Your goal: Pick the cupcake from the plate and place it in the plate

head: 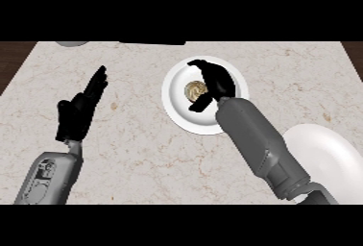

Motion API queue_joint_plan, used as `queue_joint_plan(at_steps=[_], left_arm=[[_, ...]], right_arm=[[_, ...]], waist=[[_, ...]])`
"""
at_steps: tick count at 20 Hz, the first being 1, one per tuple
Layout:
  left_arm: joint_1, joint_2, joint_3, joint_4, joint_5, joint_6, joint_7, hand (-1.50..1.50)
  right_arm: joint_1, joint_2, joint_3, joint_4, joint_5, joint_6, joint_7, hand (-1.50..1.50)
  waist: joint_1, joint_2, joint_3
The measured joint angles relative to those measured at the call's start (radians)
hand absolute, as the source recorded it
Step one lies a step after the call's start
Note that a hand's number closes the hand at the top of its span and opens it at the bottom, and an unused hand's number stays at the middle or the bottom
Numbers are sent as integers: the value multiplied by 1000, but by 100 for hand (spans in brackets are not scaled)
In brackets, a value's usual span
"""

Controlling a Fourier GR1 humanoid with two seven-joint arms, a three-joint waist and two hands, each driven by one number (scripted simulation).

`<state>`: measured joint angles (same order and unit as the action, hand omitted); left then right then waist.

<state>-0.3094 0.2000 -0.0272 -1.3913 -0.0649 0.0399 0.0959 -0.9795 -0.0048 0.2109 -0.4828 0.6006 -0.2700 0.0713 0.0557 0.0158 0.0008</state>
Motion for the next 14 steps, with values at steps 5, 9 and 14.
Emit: queue_joint_plan(at_steps=[5,9,14], left_arm=[[7,4,11,7,2,-5,-10,0],[3,9,23,0,4,-2,7,0],[22,3,28,4,-6,11,2,0]], right_arm=[[13,3,-69,-9,-155,-38,-132,-150],[20,-5,-159,-41,-250,-70,-200,-150],[56,-60,-266,-88,-340,-84,-231,-150]], waist=[[-4,-1,1],[-25,-7,0],[-46,-13,0]])
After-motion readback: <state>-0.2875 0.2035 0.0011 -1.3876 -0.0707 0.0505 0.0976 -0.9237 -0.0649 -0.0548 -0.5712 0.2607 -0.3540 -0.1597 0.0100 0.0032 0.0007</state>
